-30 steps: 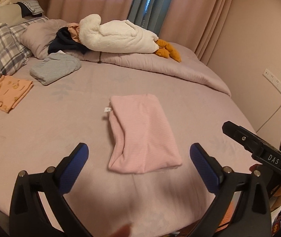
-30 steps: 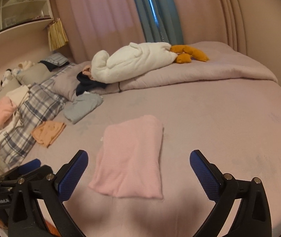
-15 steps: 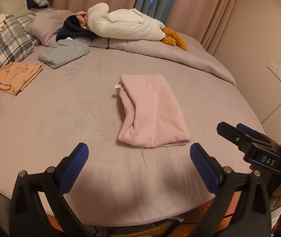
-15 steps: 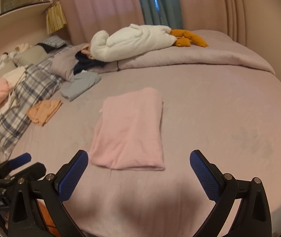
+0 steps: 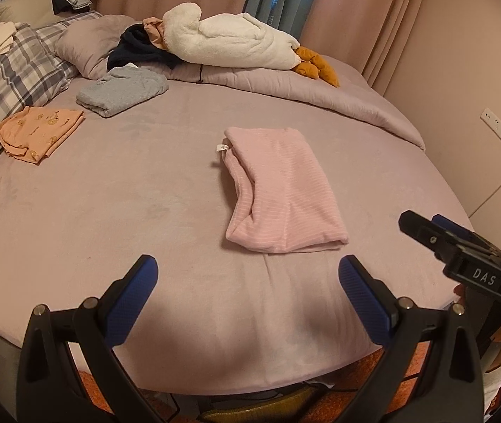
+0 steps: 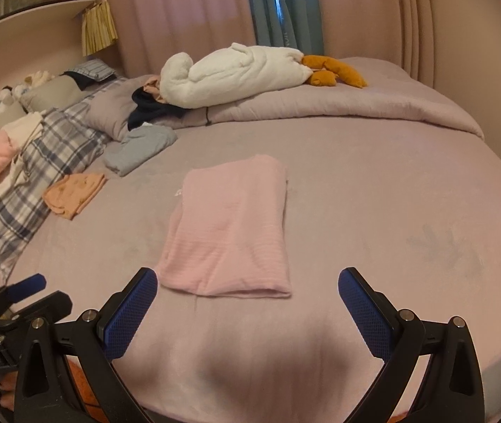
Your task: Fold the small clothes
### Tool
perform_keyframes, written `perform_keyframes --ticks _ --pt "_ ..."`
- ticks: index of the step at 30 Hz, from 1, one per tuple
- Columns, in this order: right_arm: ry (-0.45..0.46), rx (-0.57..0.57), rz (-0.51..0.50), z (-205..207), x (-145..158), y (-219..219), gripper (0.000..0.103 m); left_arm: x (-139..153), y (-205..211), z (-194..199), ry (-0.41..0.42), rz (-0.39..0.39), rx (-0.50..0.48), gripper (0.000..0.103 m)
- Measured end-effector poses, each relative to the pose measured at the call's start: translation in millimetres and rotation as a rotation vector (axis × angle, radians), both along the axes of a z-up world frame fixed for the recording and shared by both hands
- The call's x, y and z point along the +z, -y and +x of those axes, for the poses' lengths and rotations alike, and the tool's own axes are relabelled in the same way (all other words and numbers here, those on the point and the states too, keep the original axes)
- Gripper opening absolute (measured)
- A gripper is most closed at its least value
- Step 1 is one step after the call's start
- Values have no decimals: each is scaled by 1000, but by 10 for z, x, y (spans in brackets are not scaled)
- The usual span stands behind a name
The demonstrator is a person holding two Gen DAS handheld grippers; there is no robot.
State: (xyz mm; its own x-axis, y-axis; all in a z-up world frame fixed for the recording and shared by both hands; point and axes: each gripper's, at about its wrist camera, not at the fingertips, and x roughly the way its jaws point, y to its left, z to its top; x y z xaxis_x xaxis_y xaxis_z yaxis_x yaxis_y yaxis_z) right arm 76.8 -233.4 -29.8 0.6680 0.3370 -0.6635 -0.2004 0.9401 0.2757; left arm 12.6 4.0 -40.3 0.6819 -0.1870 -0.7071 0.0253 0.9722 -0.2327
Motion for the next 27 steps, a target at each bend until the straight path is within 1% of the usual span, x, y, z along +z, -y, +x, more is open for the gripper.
perform_keyframes --ticks 9,13,24,27 --pt "-21 -22 7 -36 -43 38 102 -22 60 -4 -6 28 -5 102" --pt "-19 -26 5 -34 -42 62 102 -14 129 -7 -5 50 -25 102" --pt "-23 -31 7 -42 -61 82 102 -17 170 16 -20 34 -43 102" --pt "-31 -28 17 -43 -74 88 102 -18 190 17 -17 40 -45 102"
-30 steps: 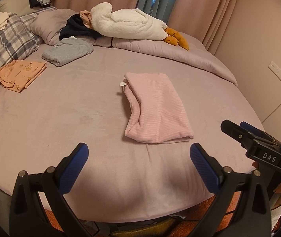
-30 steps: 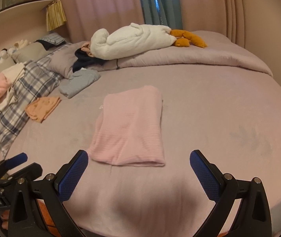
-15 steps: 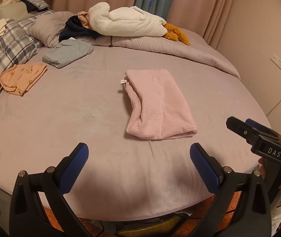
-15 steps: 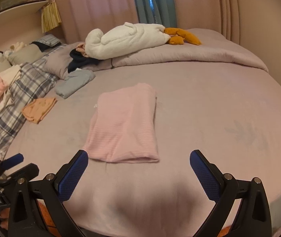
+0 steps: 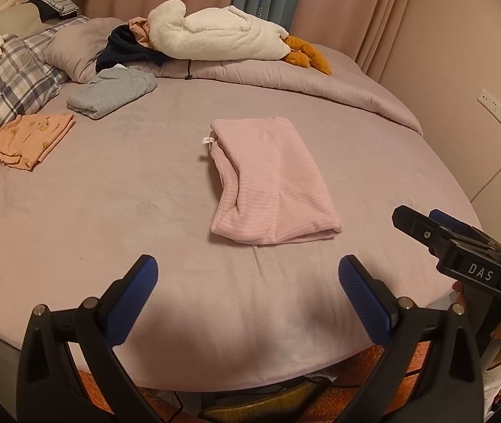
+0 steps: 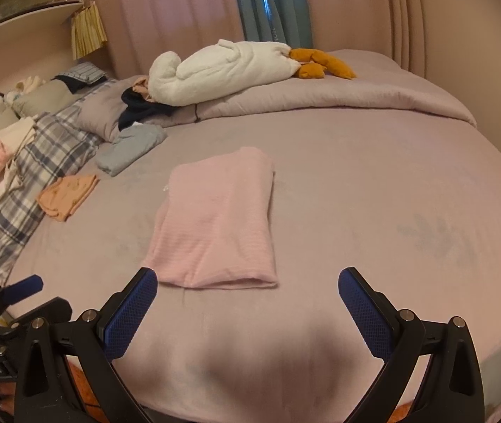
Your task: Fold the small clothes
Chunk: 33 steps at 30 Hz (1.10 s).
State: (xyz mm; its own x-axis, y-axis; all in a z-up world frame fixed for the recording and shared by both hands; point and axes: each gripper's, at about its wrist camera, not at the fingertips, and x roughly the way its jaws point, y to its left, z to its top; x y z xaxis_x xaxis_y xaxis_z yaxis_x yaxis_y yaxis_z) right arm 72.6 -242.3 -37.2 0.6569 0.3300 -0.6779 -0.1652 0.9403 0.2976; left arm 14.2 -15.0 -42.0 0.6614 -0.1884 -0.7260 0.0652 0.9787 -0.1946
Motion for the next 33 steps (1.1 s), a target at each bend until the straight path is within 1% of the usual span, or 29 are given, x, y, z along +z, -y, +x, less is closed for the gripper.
perform_keyframes --ticks 3,8,13,19,33 --pt "-14 12 18 2 -22 -3 102 4 16 -12 11 3 0 102" --pt "-10 21 1 -5 -33 -54 102 4 15 -25 9 -3 -2 102" --pt "-14 24 -19 10 -53 -104 102 3 50 -37 12 19 3 102" --pt "-17 32 -8 0 -66 -110 102 6 54 -38 1 7 0 102" --pt "-19 25 15 -7 -94 -80 102 0 65 -26 -13 5 13 102"
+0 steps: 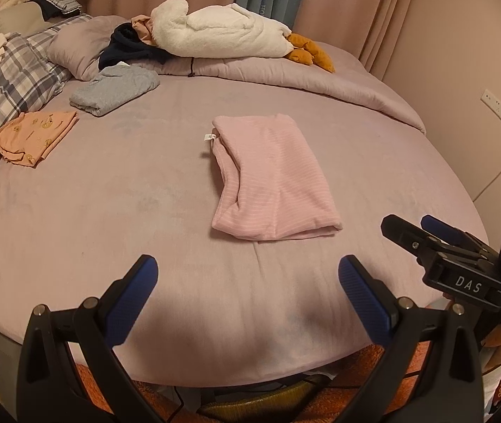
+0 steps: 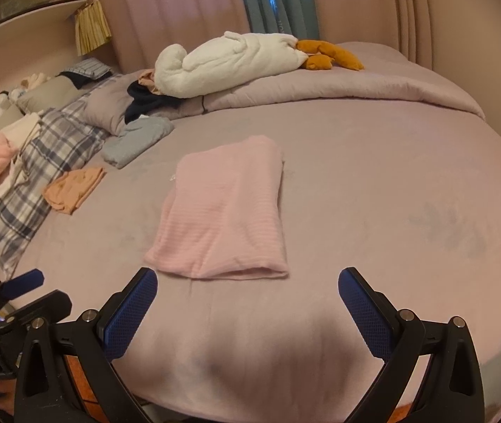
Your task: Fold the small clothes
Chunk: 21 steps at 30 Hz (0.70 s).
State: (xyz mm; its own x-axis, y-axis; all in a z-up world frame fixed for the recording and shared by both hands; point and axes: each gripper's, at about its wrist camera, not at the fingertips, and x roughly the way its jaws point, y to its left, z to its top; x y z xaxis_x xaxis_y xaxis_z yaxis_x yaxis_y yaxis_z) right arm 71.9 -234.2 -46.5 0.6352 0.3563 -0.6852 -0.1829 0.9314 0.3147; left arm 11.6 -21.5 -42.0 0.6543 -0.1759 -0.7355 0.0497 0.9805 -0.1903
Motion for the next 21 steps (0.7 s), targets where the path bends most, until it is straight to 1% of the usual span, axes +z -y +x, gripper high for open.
perform_keyframes --ticks 8,21 --pt "-4 -5 -3 -16 0 -24 102 -22 -12 -11 -11 -24 -16 102" --pt "-10 -12 -4 -9 -14 -15 102 -45 1 28 -30 -4 -20 102"
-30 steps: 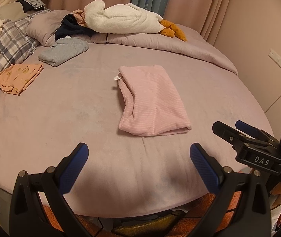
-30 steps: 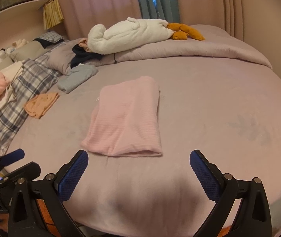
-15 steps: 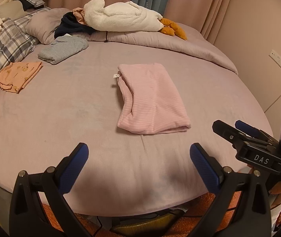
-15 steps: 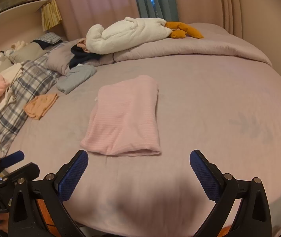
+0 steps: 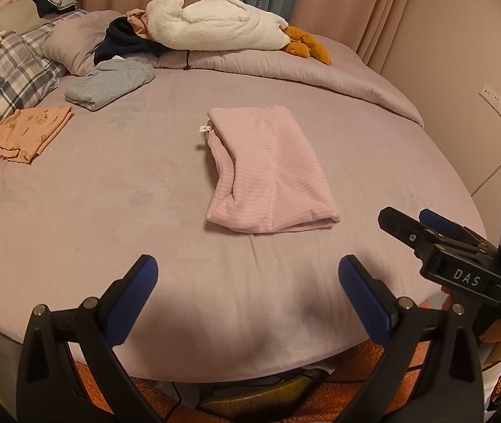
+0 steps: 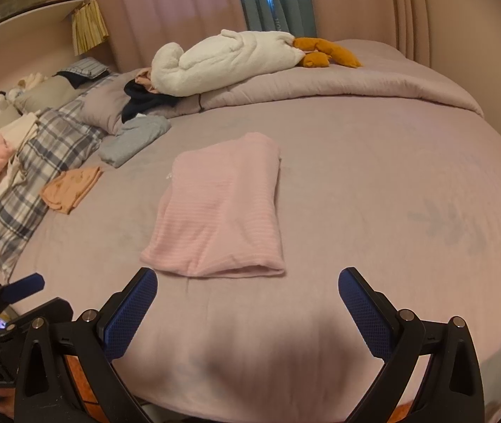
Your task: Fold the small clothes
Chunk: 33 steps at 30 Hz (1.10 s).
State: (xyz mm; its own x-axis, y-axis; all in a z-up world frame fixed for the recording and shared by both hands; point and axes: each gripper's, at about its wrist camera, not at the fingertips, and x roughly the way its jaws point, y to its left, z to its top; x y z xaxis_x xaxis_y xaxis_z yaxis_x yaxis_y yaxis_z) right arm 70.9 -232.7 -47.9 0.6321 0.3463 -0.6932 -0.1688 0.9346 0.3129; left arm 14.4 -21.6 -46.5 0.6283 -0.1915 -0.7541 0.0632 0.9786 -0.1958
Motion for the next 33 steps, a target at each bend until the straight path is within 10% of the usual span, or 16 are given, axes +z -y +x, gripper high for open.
perform_keyframes --ticks 33 --pt "-4 5 11 7 3 3 102 2 -16 -11 -2 -9 10 102"
